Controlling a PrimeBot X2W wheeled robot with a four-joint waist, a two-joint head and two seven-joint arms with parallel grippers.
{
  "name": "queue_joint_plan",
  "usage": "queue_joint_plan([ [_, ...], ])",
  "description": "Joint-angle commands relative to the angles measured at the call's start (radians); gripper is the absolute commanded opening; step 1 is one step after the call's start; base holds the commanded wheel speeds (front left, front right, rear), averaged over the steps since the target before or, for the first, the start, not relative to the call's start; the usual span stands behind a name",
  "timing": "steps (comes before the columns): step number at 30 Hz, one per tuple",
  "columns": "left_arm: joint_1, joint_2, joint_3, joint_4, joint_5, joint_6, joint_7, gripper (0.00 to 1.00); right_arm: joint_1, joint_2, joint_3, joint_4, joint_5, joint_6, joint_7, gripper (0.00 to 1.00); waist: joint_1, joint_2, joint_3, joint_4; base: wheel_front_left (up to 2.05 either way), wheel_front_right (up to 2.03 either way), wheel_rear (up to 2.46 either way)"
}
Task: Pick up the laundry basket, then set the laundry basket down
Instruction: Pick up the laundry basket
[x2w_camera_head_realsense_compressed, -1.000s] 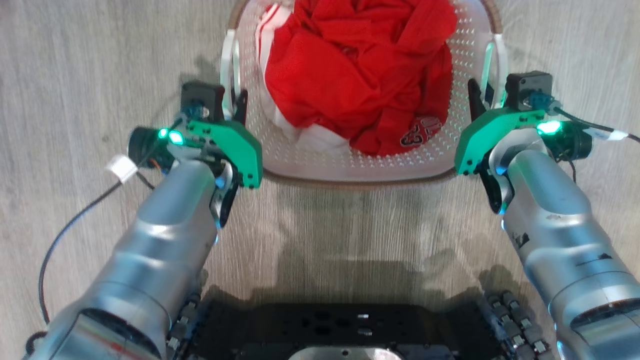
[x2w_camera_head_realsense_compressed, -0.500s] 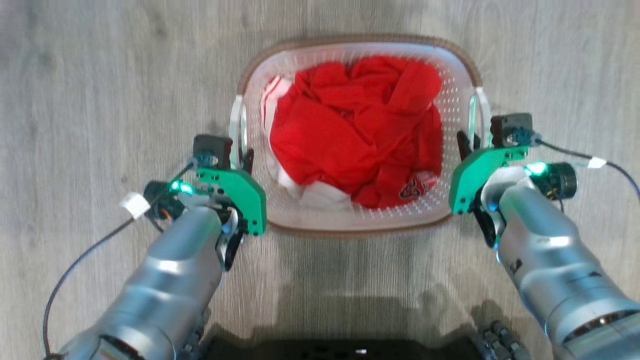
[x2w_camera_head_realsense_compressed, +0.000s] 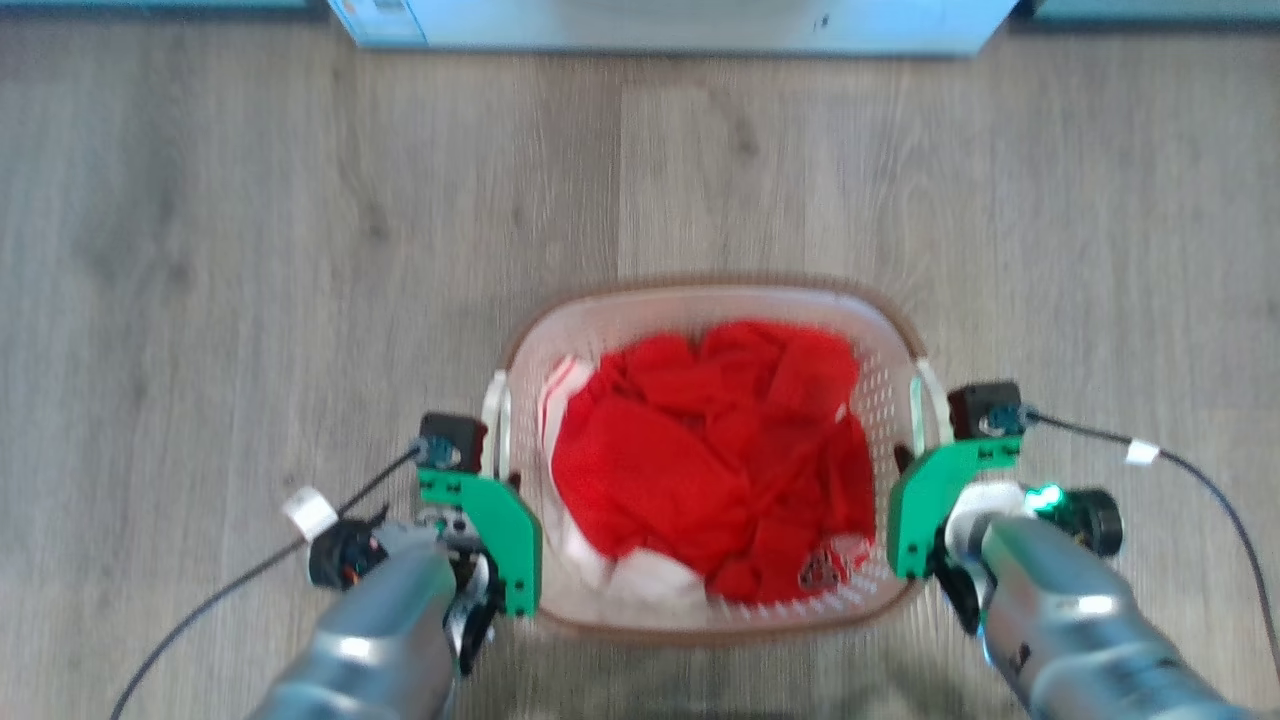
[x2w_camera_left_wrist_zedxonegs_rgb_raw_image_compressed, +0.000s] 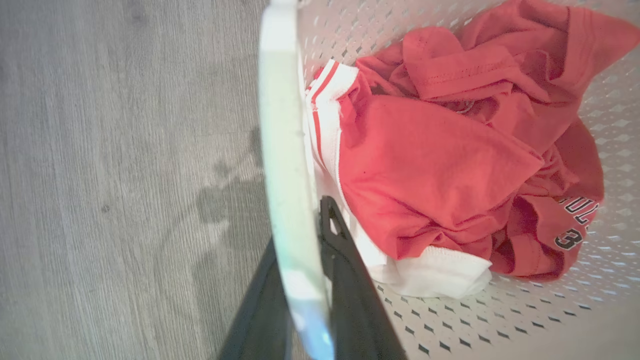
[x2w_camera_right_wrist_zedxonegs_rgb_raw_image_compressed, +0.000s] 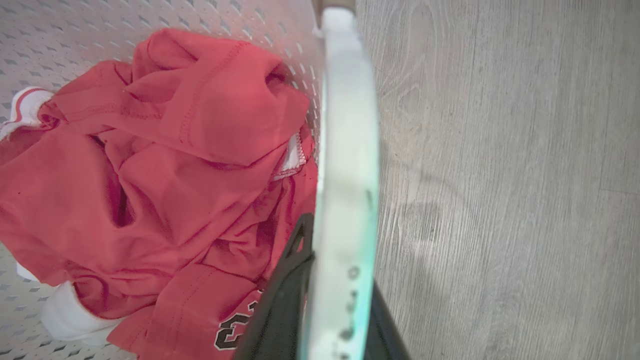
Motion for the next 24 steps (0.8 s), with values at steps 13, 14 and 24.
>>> queue_joint_plan([
  [13, 0.177, 0.027, -0.1, 0.032, -0.062, -0.004, 0.034, 0.0, 0.165, 0.0, 0.143, -0.015, 0.132, 0.006, 0.091, 0.0, 0.0001, -0.0001, -0.315, 0.0, 0.0, 0.0, 0.0],
  [14, 0.184, 0.027, -0.104, 0.033, -0.066, -0.004, 0.031, 0.0, 0.17, 0.0, 0.15, -0.015, 0.138, 0.006, 0.094, 0.0, 0.0001, -0.0001, -0.326, 0.0, 0.0, 0.0, 0.0],
  [24, 0.235, 0.027, -0.154, 0.04, -0.087, -0.001, 0.015, 0.0, 0.206, 0.0, 0.205, -0.008, 0.194, 0.006, 0.104, 0.0, 0.0001, -0.0001, -0.406, 0.008, 0.0, 0.0, 0.0],
])
